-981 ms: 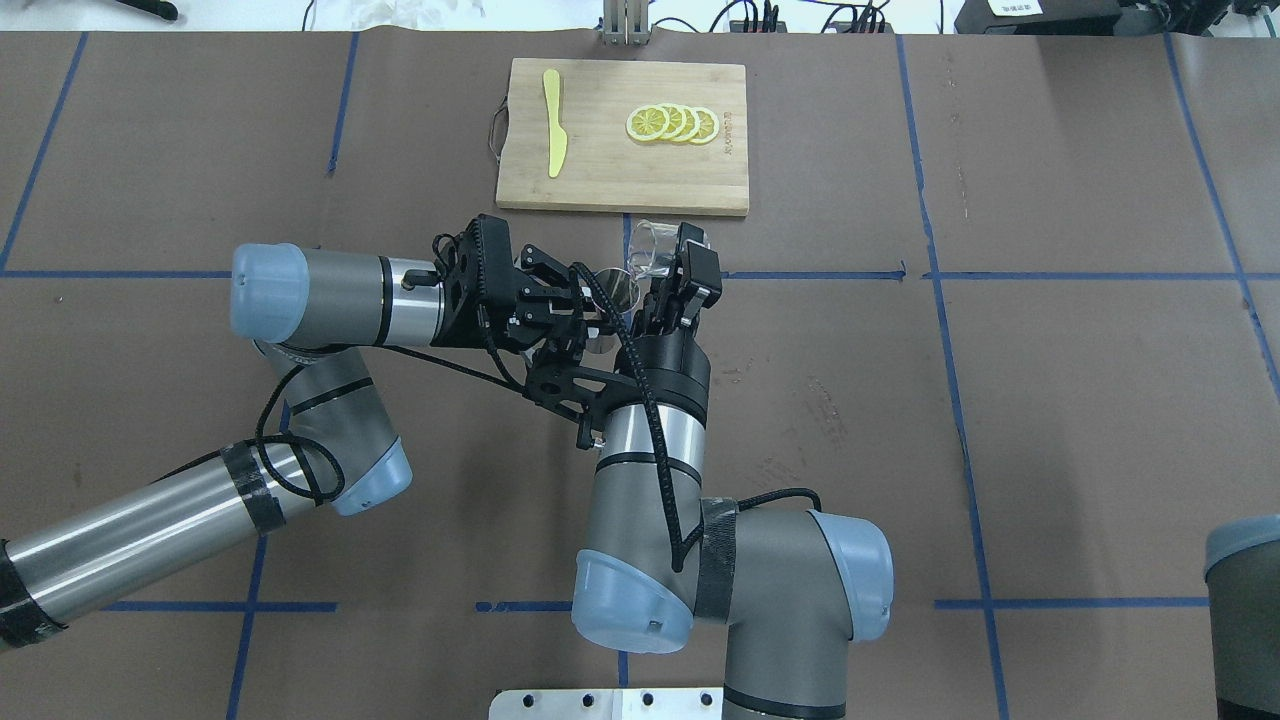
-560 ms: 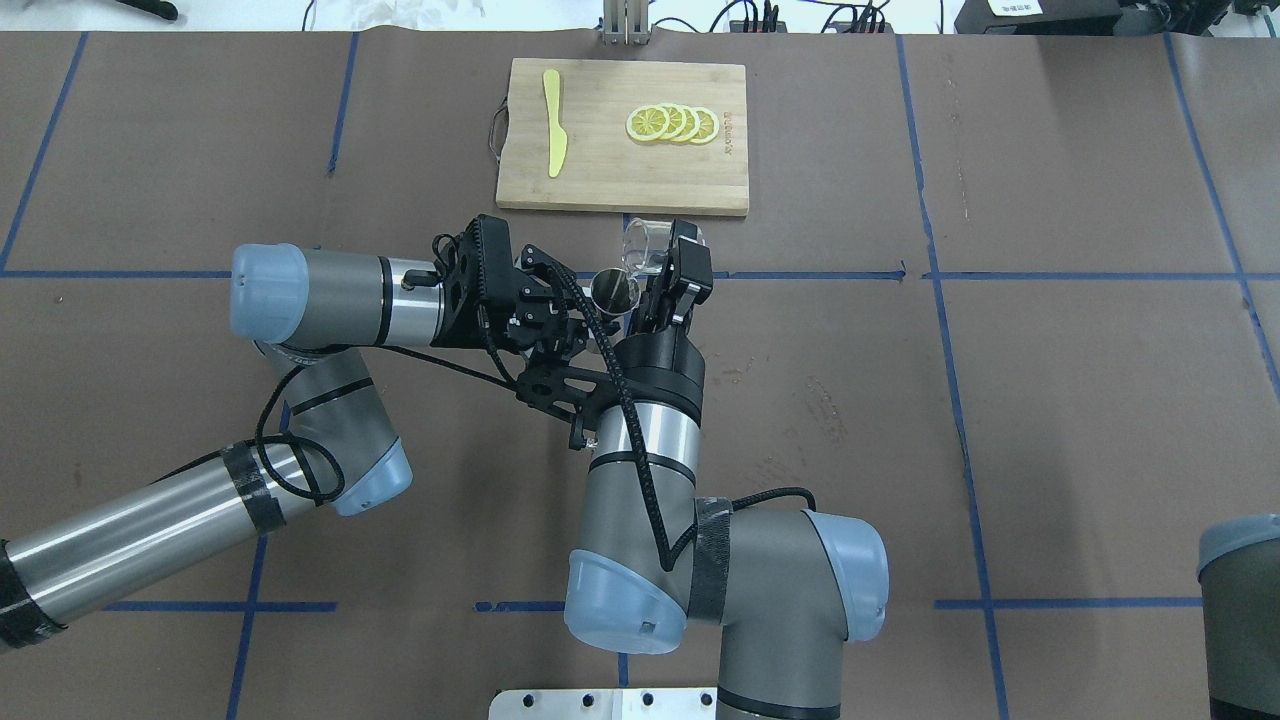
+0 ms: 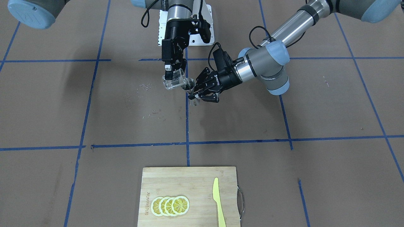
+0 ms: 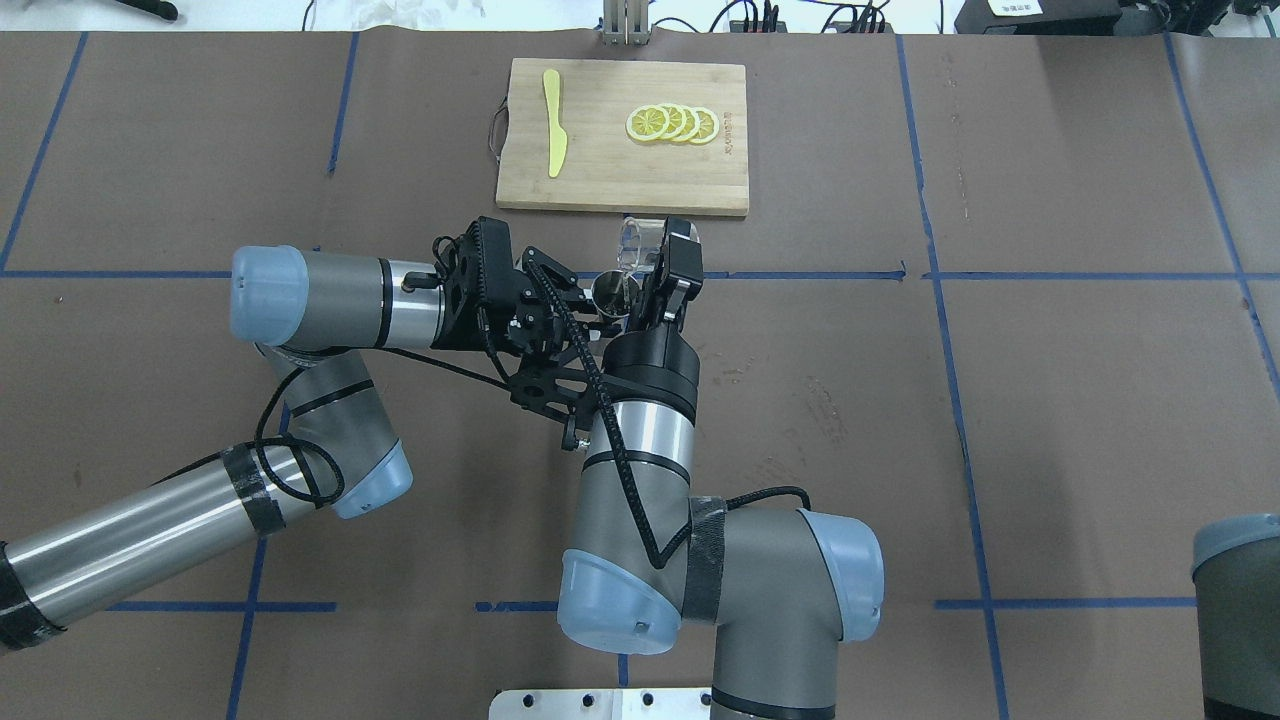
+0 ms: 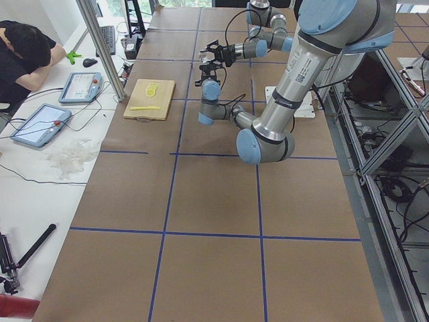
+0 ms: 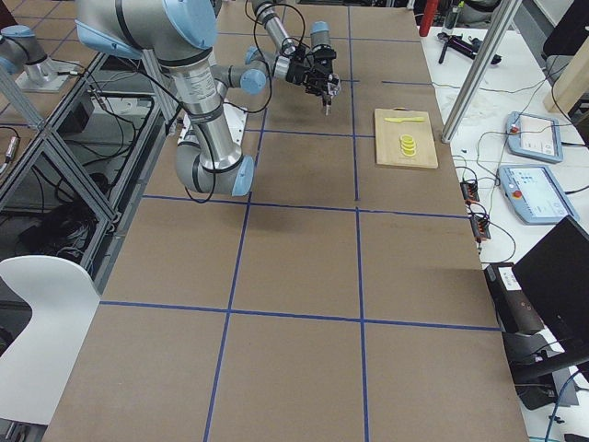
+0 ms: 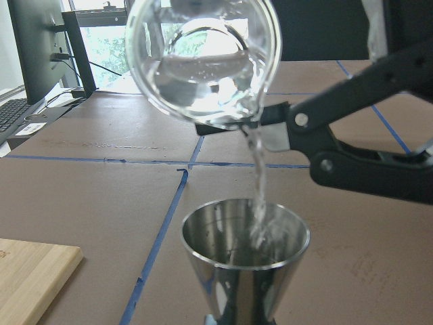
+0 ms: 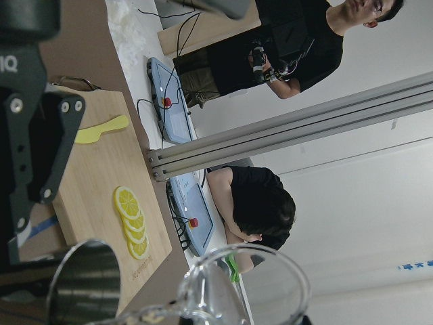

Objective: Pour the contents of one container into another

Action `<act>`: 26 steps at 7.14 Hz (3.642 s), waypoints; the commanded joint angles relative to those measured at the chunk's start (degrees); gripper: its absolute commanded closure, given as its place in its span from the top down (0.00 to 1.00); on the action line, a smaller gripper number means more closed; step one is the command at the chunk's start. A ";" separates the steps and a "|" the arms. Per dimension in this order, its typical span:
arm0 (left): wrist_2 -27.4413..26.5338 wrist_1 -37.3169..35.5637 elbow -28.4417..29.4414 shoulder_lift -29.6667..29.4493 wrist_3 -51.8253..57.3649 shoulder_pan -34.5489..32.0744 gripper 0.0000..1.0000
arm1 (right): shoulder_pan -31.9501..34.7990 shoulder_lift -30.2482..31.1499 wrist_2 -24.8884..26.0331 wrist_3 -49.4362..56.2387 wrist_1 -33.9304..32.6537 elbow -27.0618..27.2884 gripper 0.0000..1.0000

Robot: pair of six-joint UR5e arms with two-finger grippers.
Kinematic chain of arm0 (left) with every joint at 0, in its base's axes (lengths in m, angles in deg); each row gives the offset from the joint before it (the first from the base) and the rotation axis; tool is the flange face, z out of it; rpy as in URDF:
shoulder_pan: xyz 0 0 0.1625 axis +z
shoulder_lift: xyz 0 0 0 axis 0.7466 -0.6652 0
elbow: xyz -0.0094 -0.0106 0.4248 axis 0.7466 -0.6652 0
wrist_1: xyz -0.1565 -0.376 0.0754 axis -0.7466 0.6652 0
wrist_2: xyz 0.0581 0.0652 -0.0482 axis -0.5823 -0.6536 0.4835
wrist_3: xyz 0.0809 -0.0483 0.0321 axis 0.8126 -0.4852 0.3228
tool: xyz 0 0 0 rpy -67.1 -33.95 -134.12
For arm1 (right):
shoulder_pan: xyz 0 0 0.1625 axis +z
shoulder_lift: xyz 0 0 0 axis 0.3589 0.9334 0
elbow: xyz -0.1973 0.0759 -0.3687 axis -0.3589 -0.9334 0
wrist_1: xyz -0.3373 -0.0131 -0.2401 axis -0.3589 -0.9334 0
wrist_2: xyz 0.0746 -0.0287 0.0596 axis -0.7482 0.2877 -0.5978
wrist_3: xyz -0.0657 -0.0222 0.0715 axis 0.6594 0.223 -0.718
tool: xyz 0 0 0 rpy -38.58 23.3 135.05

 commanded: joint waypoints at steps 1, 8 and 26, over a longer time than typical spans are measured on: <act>0.02 0.00 -0.01 0.02 0.00 0.09 0.00 | 0.00 -0.03 0.00 2.61 0.04 0.00 0.00; 0.02 0.09 -0.09 0.02 0.00 0.18 0.00 | 0.09 -0.82 0.35 5.09 0.04 -0.27 0.00; 0.02 0.00 -0.45 0.38 0.00 0.27 0.00 | 1.14 0.67 -5.35 -11.23 12.06 2.81 0.00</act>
